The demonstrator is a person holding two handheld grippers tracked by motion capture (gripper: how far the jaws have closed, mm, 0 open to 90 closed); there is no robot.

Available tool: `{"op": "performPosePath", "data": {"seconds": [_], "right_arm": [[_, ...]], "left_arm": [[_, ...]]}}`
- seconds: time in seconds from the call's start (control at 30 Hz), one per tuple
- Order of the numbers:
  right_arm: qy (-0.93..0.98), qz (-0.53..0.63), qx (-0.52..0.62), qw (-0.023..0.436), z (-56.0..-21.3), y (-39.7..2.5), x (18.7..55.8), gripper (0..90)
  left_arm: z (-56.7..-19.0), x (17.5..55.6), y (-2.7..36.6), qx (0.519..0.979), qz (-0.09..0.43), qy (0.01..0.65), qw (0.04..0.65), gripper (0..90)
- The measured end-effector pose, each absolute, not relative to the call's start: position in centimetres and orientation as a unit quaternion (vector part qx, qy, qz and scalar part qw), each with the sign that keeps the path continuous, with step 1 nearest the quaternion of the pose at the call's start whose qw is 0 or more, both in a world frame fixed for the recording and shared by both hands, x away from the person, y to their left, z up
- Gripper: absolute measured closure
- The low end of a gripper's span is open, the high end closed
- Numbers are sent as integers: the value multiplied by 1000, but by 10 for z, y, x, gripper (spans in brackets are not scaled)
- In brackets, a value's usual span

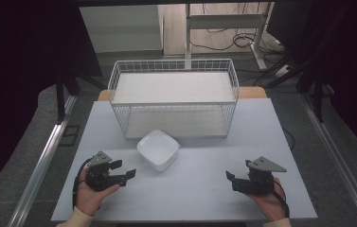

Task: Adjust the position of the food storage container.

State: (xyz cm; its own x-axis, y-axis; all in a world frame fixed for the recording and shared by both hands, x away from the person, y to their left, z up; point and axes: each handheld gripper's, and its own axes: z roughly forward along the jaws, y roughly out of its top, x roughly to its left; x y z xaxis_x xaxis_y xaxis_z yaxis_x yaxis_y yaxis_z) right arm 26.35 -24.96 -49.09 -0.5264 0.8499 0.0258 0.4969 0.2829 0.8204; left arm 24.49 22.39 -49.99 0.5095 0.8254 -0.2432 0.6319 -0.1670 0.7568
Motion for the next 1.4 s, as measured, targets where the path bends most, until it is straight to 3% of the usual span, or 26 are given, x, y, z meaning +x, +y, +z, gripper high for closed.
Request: {"op": "performPosePath", "data": {"seconds": [0.2,0.63,1.4], "right_arm": [[777,409,438,193,-489,-253,265,202],[781,405,443,173,-488,-256,265,217],[789,406,423,183,-482,-254,260,247]], "left_arm": [[-500,245,224,754,114,484,430,276],[-496,244,221,755,116,478,433,275],[-488,241,215,767,111,471,422,313]]}}
